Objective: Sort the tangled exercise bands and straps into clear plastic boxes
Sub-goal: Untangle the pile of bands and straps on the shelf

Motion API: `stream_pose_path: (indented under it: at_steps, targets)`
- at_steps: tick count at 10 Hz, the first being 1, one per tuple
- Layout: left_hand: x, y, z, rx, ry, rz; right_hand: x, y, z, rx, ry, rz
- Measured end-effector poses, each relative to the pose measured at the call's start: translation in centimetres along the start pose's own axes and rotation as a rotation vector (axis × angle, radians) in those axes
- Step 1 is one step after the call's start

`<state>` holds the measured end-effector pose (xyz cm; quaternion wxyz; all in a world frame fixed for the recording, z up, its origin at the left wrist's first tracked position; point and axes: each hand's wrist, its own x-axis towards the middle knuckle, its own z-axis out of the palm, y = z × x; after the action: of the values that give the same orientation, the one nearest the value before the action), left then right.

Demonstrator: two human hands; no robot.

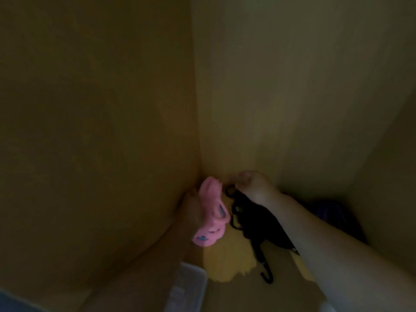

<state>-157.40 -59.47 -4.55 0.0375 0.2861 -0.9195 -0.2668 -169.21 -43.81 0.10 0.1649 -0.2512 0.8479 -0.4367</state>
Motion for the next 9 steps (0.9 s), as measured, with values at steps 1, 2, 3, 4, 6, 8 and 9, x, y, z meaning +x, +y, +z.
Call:
stream_pose_path:
  at_steps: [1, 2, 3, 4, 6, 8, 9]
  targets:
    - [-0.3, -0.7, 2.6, 0.141, 0.114, 0.250, -3.3, 5.5, -2.4, -0.634, -0.039, 0.275]
    - [0.1, 0.6, 3.4, 0.301, 0.123, 0.454, -5.4, 8.4, -3.0, -0.635, -0.108, 0.465]
    - [-3.2, 4.5, 6.3, 0.156, -0.086, 0.678, -6.7, 10.5, -2.5, -0.666, -0.117, 0.451]
    - [-5.5, 4.4, 9.8, 0.453, -0.371, 0.666, -7.3, 11.7, -1.9, -0.585, -0.068, 0.352]
    - [-5.2, 3.7, 10.7, 0.433, -0.242, 0.499, -7.7, 11.1, 1.1, -0.395, -0.050, 0.199]
    - [-4.9, 2.8, 9.9, 0.301, -0.162, 0.525, -7.9, 10.3, 2.0, -0.313, -0.098, 0.181]
    - [-5.6, 2.6, 10.2, 0.229, -0.219, 0.511, -8.6, 10.4, 0.9, -0.321, -0.107, 0.186]
